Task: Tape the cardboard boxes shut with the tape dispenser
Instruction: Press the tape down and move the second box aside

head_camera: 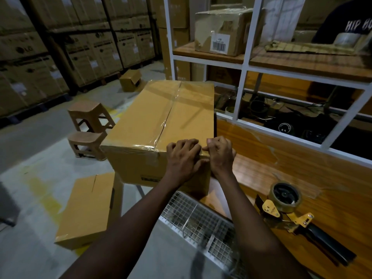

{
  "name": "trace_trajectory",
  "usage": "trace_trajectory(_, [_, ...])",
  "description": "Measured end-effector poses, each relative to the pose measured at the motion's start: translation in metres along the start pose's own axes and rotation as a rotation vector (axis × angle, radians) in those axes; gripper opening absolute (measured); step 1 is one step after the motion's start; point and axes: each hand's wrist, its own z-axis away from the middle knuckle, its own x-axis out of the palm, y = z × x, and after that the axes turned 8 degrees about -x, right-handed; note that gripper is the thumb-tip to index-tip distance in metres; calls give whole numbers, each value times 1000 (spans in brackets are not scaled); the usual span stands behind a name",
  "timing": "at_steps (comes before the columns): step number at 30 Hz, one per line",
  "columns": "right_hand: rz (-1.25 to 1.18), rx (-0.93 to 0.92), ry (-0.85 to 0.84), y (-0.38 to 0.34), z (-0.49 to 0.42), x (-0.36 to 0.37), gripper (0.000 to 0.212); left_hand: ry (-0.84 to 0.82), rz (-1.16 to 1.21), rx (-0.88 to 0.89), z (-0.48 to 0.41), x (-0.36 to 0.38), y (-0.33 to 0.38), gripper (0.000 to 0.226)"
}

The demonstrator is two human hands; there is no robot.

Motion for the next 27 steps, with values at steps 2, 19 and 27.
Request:
trace_trajectory(2, [26,16,87,-4,3,7,56,-12,4,-25,0,-2,-10,49])
trace_trajectory(19, [-55,121,578,-10,7,39,49,51,349,-308,42,-39,-239,37])
trace_trajectory(27, [320,11,264,-60,76,73,78,-64,297,-241,72,-22,-230,96])
